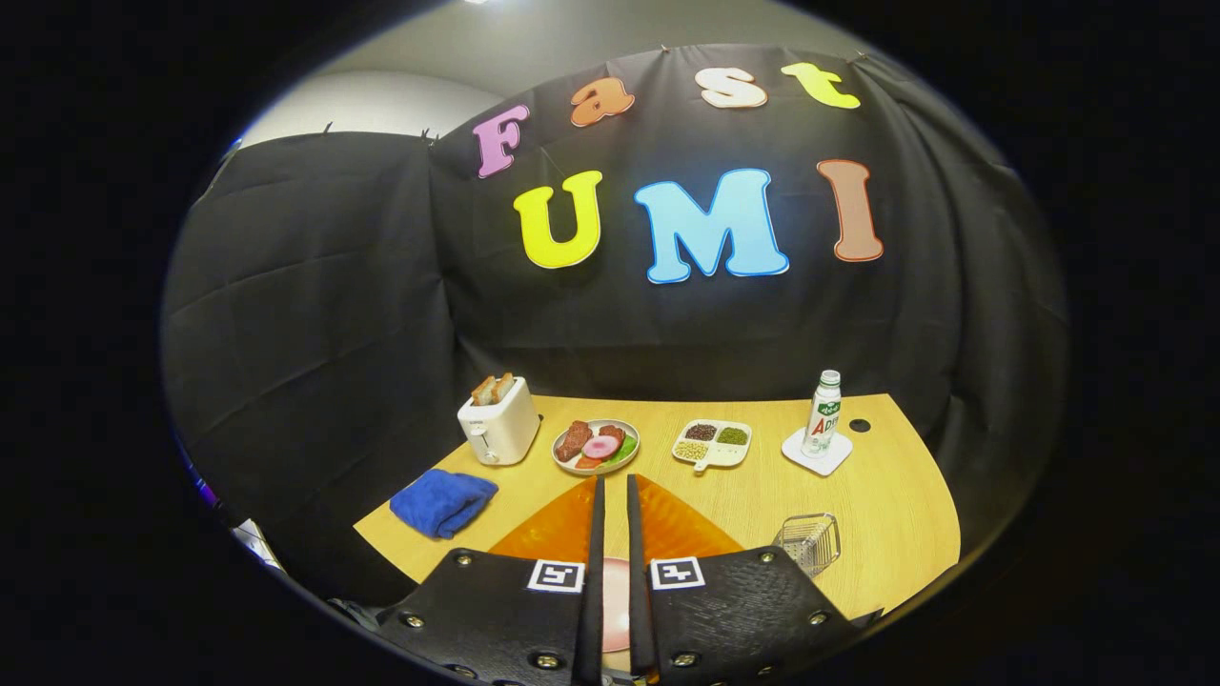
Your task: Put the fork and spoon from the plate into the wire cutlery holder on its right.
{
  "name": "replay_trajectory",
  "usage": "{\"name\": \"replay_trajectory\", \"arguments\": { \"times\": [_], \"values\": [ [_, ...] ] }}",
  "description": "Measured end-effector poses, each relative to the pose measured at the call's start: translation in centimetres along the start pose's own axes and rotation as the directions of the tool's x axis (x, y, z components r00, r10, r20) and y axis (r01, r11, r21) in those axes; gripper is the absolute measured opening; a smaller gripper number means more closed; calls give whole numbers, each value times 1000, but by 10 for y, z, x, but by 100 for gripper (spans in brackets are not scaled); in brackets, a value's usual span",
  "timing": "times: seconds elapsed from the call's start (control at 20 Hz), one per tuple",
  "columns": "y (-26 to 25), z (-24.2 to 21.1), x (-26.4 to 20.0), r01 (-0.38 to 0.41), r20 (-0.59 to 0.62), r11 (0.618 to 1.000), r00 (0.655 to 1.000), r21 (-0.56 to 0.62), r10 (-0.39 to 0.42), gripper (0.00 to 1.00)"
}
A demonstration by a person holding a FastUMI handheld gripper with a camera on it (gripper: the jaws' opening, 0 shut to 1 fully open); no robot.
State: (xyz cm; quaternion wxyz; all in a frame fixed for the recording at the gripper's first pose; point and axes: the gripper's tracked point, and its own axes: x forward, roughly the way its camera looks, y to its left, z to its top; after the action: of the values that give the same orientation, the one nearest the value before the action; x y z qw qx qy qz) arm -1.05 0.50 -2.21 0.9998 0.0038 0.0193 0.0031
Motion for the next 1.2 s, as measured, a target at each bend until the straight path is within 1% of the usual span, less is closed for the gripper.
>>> {"name": "replay_trajectory", "arguments": {
  "times": [0.25,0.45,0.6,0.75,0.85,1.0,1.2],
  "values": [
    [1,-18,5,3,-33,1000,999,-4,-3,11],
    [7,-61,15,-13,-108,999,994,-36,9,11],
    [16,-106,22,-46,-198,997,980,-70,31,11],
    [26,-150,25,-81,-298,994,953,-78,54,11],
    [30,-178,28,-101,-369,992,927,-78,66,12],
    [32,-213,33,-113,-443,990,894,-84,65,11],
    [35,-262,37,-134,-555,989,828,-60,79,11]
  ]
}}
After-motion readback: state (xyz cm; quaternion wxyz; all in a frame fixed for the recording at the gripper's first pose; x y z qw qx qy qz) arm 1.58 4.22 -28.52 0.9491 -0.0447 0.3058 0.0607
